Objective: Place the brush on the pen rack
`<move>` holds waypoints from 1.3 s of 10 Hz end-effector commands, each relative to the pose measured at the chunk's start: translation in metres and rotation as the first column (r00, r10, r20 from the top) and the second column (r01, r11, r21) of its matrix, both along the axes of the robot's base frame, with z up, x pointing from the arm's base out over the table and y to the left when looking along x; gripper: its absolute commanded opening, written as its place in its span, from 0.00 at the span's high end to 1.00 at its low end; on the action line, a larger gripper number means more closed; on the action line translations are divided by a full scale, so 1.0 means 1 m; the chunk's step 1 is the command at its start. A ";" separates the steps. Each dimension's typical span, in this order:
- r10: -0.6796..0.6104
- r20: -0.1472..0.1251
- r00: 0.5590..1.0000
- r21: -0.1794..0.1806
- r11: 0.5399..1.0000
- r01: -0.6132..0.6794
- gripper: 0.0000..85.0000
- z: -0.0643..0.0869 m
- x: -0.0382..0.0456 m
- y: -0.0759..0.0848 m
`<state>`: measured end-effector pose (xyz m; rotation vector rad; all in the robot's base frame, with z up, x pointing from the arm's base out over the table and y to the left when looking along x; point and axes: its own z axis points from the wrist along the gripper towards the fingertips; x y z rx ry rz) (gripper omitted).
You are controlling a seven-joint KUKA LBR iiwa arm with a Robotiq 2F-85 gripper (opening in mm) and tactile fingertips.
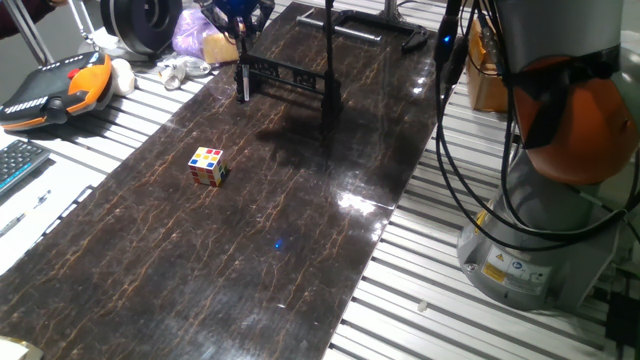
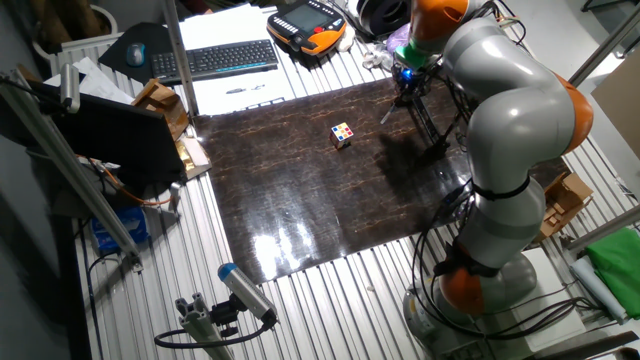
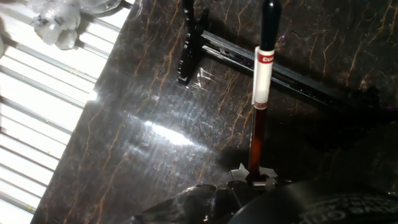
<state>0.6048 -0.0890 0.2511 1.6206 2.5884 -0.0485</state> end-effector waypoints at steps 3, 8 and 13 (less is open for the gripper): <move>0.000 0.002 1.000 -0.003 1.000 0.000 0.99 -0.001 0.0029 -0.005; 0.005 0.026 1.000 -0.011 1.000 -0.005 0.99 -0.012 0.0037 -0.017; 0.000 0.033 0.999 -0.007 1.000 0.001 0.58 -0.012 0.0039 -0.019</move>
